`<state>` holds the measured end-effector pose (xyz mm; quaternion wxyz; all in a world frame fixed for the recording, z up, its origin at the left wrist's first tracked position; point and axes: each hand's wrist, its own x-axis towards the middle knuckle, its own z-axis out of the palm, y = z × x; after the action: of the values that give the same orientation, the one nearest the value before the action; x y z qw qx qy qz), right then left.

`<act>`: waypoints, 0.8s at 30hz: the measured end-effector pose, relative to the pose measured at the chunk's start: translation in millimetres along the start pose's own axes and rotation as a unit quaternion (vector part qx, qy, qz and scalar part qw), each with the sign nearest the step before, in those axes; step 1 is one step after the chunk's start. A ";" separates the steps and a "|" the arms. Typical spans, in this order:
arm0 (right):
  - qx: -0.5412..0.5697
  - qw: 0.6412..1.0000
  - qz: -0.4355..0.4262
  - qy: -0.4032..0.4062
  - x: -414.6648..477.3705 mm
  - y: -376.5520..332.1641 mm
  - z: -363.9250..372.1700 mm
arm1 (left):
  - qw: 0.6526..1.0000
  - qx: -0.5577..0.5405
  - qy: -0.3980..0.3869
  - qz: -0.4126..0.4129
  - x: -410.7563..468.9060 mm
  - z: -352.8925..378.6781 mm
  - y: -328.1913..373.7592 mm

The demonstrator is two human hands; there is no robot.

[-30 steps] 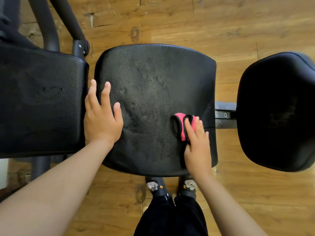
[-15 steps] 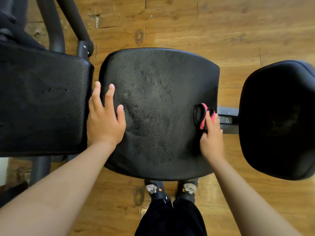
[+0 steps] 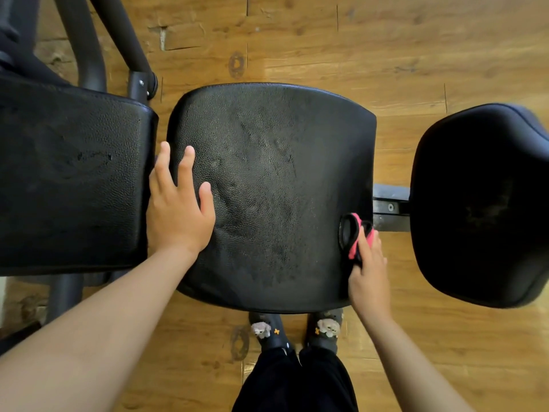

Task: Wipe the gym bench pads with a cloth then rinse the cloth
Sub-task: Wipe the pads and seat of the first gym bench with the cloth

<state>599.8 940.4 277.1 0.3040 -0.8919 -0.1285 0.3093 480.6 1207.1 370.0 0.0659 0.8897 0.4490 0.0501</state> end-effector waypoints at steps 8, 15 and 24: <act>0.041 0.999 -0.030 -0.008 -53.5 1.8 7.9 | 1.000 0.000 0.007 0.007 0.1 1.6 -1.5; -0.012 0.999 -0.038 0.001 -7.9 -16.0 6.2 | 1.000 -0.001 0.012 0.011 0.7 1.6 -1.4; -0.024 0.997 -0.074 0.015 -80.9 -19.6 31.1 | 1.000 -0.002 0.014 0.015 1.0 1.9 -2.3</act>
<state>516.6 936.3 308.2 0.3061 -0.8914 -0.1975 0.2696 479.7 1209.2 367.8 0.0602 0.8954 0.4365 0.0646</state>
